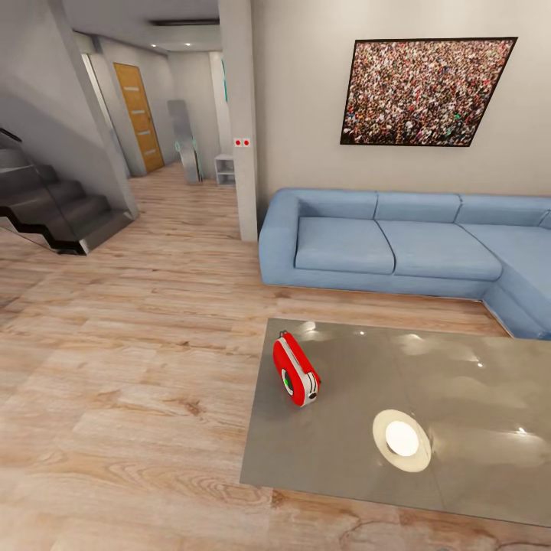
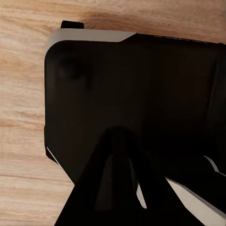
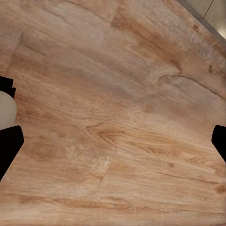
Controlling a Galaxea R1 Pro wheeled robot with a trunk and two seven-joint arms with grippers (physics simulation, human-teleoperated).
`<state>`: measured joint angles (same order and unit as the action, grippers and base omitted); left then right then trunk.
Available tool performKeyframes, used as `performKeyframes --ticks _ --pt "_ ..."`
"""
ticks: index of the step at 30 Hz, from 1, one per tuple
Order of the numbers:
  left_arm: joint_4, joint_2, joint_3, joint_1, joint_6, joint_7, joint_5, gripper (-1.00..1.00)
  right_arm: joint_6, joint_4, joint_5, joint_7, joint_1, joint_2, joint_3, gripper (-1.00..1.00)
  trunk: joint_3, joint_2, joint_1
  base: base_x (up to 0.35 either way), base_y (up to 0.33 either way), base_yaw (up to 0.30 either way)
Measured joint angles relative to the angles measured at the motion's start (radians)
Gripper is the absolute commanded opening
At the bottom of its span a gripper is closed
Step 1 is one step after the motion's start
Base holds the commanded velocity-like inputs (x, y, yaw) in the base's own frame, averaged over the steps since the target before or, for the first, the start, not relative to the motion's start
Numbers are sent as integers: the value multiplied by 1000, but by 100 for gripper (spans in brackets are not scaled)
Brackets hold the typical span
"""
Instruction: Turn on the radio receiver that's on the table in the living room.
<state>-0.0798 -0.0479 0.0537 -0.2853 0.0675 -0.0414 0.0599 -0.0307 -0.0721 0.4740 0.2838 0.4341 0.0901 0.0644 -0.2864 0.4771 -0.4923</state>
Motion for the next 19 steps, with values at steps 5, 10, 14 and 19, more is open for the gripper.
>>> performKeyframes --ticks 5,10,14,19 --pt "0 -4 0 0 0 -3 2 -100 0 0 0 0 0 0 0 100 0 0 0 0 0 0" --pt "0 -10 0 0 0 -3 3 -100 0 0 0 0 0 0 0 100 0 0 0 0 0 0" --pt "0 -9 0 0 0 -3 2 -100 0 0 0 0 0 0 0 100 0 0 0 0 0 0" --pt "0 -10 0 0 0 -3 2 -100 0 0 0 0 0 0 0 100 0 0 0 0 0 0"
